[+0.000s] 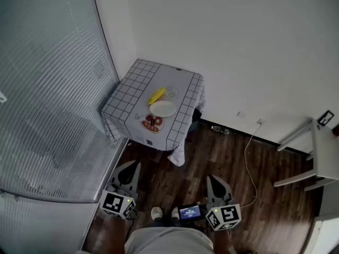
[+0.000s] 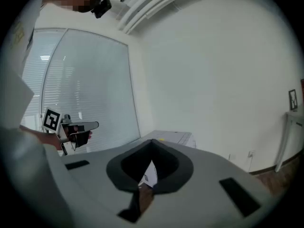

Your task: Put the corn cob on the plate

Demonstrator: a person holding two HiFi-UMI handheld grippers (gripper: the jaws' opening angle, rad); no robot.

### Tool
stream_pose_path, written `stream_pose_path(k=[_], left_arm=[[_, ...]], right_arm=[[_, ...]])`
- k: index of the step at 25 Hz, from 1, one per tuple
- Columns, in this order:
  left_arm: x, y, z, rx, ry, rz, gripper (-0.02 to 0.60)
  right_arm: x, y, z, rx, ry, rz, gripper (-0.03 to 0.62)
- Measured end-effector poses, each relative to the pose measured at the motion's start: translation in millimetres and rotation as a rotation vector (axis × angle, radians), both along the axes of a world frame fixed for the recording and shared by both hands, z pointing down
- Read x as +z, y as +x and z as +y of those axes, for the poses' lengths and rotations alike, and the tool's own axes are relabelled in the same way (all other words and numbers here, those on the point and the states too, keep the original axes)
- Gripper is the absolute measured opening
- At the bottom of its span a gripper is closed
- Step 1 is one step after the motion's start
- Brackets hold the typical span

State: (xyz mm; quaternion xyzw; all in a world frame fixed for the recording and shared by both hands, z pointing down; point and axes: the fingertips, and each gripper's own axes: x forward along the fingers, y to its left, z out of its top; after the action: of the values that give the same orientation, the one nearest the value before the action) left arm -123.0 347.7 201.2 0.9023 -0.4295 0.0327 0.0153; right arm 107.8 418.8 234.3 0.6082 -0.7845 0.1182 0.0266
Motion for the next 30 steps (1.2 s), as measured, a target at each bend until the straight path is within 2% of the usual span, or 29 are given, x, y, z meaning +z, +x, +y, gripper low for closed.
stream_pose_path(k=[3,6,10,15,30], left_arm=[[2,-4,10,0.011,0.020,-0.013,0.008],[3,-12,23,0.016,0.001,0.047,0.008],[10,-22,28,-0.026,-0.019,0.053,0.008],[1,-26,32,-0.048,-0.012,0.119,0.008],[17,8,45,-0.075,0.009,-0.075,0.008]], right_arm=[[1,-10,4,-0.004,0.013,0.010,0.006],[-1,-19,6,-0.017,0.014,0.004,0.006],[-3,-26,10,-0.043,0.021,-0.001,0.006],[-5,-30,10,-0.082,0.042,-0.021,0.006],[1,-21,9,-0.157,0.054,-0.046,0.006]])
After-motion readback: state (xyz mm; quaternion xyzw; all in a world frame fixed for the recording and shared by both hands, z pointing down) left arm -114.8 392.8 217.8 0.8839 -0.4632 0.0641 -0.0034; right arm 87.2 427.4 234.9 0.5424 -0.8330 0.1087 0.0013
